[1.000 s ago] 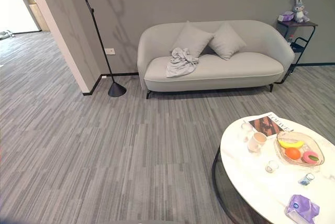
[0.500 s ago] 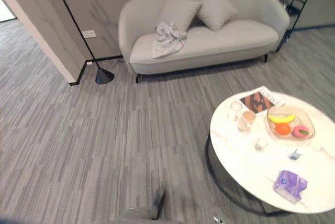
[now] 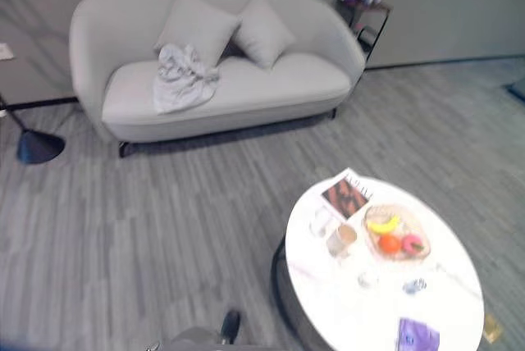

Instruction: Hang the clothes on the sofa on the clothes rack.

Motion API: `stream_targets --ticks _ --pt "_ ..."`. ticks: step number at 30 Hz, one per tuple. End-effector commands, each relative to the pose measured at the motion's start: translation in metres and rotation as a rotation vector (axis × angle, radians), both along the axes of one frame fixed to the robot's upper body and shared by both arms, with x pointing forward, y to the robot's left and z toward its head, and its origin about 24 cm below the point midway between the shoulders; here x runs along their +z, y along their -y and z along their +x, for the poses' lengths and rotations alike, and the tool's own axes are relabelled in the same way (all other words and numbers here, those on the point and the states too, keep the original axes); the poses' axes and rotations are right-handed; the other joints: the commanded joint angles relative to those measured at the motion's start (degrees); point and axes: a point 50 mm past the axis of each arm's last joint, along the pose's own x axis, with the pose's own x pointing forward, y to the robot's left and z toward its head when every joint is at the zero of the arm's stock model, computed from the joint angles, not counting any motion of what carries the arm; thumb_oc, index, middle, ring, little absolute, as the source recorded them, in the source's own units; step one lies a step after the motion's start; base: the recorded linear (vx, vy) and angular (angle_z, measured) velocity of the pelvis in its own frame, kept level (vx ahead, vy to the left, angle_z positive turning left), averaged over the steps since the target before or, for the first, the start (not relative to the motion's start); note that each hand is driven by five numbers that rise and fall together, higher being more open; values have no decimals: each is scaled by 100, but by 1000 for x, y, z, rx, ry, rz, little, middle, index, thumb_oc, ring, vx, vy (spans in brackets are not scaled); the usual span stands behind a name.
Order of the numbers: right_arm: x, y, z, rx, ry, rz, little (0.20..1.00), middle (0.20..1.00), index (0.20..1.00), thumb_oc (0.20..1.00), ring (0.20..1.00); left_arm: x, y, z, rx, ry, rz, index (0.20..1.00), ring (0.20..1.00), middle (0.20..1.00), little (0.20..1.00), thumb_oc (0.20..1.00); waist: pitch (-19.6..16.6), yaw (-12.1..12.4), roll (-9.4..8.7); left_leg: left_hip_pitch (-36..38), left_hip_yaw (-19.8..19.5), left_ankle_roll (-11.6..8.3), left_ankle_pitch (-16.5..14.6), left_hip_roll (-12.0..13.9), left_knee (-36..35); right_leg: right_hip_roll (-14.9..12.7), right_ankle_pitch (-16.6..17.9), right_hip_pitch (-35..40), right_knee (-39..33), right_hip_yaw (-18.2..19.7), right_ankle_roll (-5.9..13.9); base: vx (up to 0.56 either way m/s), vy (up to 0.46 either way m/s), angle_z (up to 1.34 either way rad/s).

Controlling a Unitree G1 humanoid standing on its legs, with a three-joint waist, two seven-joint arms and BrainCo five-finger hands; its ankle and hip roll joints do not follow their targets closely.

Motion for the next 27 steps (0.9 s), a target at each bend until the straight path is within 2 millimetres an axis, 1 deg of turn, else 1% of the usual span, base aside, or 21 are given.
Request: stream_targets --ticks 1,2,3,4,5,6,7,8,10,11,12,14,16,17,19,20,22,23,24,26,27 --pt "1 -5 21 -21 71 13 1000 1000 1000 1000 1000 0 -5 -17 -38 -73 23 1000 1000 1000 1000 1000 -156 58 314 30 -424 -41 84 565 -325 -118 1311 39 -1500 -654 -404 284 92 90" --pt "1 -9 27 -10 96 20 1000 1000 1000 1000 1000 0 -4 -11 -81 -67 27 1000 1000 1000 1000 1000 -93 -89 373 246 -563 -72 30 622 -357 -51 833 -326 -1754 -775 -589 397 100 100" --pt "1 -10 31 -10 113 23 1000 1000 1000 1000 1000 0 -1 -8 -122 -66 26 1000 1000 1000 1000 1000 -50 -198 396 424 -713 -107 -26 639 -364 10 537 -490 -2230 -863 -685 381 12 82" --pt "2 -10 33 -9 121 17 1000 1000 1000 1000 1000 0 0 -3 -176 -59 38 1000 1000 1000 1000 1000 21 -274 349 555 -853 -154 -107 618 -336 56 404 -584 -2885 -815 -732 306 -35 80" --pt "2 -9 35 -14 127 11 1000 1000 1000 1000 1000 0 1 1 -202 -53 40 1000 1000 1000 1000 1000 23 -302 315 595 -930 -193 -160 603 -331 29 404 -596 -3424 -825 -734 398 -124 100" --pt "2 -6 34 -10 112 2 1000 1000 1000 1000 1000 1 1 8 -233 -39 53 1000 1000 1000 1000 1000 75 -320 208 846 -1248 -268 -368 586 -391 -1 539 -661 -4738 -696 -683 280 -102 109" --pt "2 -6 34 -10 111 2 1000 1000 1000 1000 1000 1 1 8 -232 -40 53 1000 1000 1000 1000 1000 89 -330 223 876 -1261 -271 -379 603 -401 14 548 -615 -4774 -713 -687 312 -102 123" --pt "2 -6 32 -8 104 4 1000 1000 1000 1000 1000 1 1 8 -225 -38 57 1000 1000 1000 1000 1000 93 -325 202 961 -1369 -280 -463 619 -411 12 676 -695 -5075 -602 -649 228 -44 110" --pt "2 -4 29 -3 84 4 1000 1000 1000 1000 1000 1 0 6 -206 -43 61 1000 1000 1000 1000 1000 85 -339 205 1241 -1648 -296 -605 713 -483 64 1082 -1167 -5458 -329 -505 351 -49 80" --pt "2 -4 29 -3 84 4 1000 1000 1000 1000 1000 1 0 5 -206 -44 61 1000 1000 1000 1000 1000 88 -337 217 1254 -1647 -297 -611 727 -490 76 1082 -1156 -5463 -332 -508 284 -22 60" --pt "2 -2 26 -5 76 1 1000 1000 1000 1000 1000 1 -1 4 -198 -49 64 1000 1000 1000 1000 1000 95 -361 207 1339 -1742 -298 -665 737 -478 88 1197 -1263 -5525 -202 -487 206 -16 103" --pt "2 2 23 -6 63 -9 1000 1000 1000 1000 1000 1 -2 -2 -189 -66 58 1000 1000 1000 1000 1000 78 -402 257 1522 -1842 -323 -752 819 -545 98 1326 -1357 -5575 -118 -444 302 -31 76" --pt "2 7 15 -21 38 -17 1000 1000 1000 1000 1000 0 -1 -10 -205 -94 53 1000 1000 1000 1000 1000 26 -500 301 1751 -1950 -386 -918 902 -567 -9 1547 -1420 -5590 -102 -388 442 -47 31" --pt "3 9 13 -28 30 -23 1000 1000 1000 1000 1000 0 -1 -12 -212 -100 52 1000 1000 1000 1000 1000 0 -519 291 1801 -1994 -410 -982 911 -567 -46 1581 -1350 -5636 -117 -388 336 -36 91" --pt "3 10 13 -28 30 -23 1000 1000 1000 1000 1000 0 -1 -12 -212 -101 52 1000 1000 1000 1000 1000 7 -528 299 1811 -2004 -411 -986 919 -567 -43 1582 -1331 -5647 -130 -389 200 -34 69" --pt "2 10 7 -33 8 -26 1000 1000 1000 1000 1000 -1 -1 -19 -207 -119 45 1000 1000 1000 1000 1000 -106 -532 244 1911 -1973 -471 -1140 982 -567 -126 1554 -1126 -5661 -284 -466 413 -76 -1" --pt "2 10 5 -39 3 -24 1000 1000 1000 1000 1000 -1 0 -20 -206 -125 41 1000 1000 1000 1000 1000 -160 -573 289 1982 -1970 -526 -1189 1094 -567 -91 1469 -1124 -5523 -321 -499 338 -67 -13" --pt "2 9 4 -37 1 -19 1000 1000 1000 1000 1000 -1 0 -23 -204 -135 41 1000 1000 1000 1000 1000 -212 -599 330 2042 -1955 -578 -1190 1205 -567 -42 1367 -1162 -5335 -345 -532 385 -71 -11" --pt "1 6 5 -33 12 -6 1000 1000 1000 1000 1000 -2 3 -29 -200 -148 32 1000 1000 1000 1000 1000 -295 -652 503 2135 -1860 -722 -1087 1523 -567 110 1057 -1229 -4907 -456 -638 507 -96 8" --pt "1 4 10 -15 40 -5 1000 1000 1000 1000 1000 -3 5 -30 -209 -154 34 1000 1000 1000 1000 1000 -340 -700 631 2155 -1705 -882 -817 1756 -258 266 880 -1097 -4833 -530 -751 572 -126 5" --pt "3 8 17 2 64 -37 1000 1000 1000 1000 1000 -3 6 -19 -229 -122 45 1000 1000 1000 1000 1000 -283 -711 572 1663 -1543 -1044 -308 1647 817 259 793 -779 -4992 -533 -868 544 -124 -7"
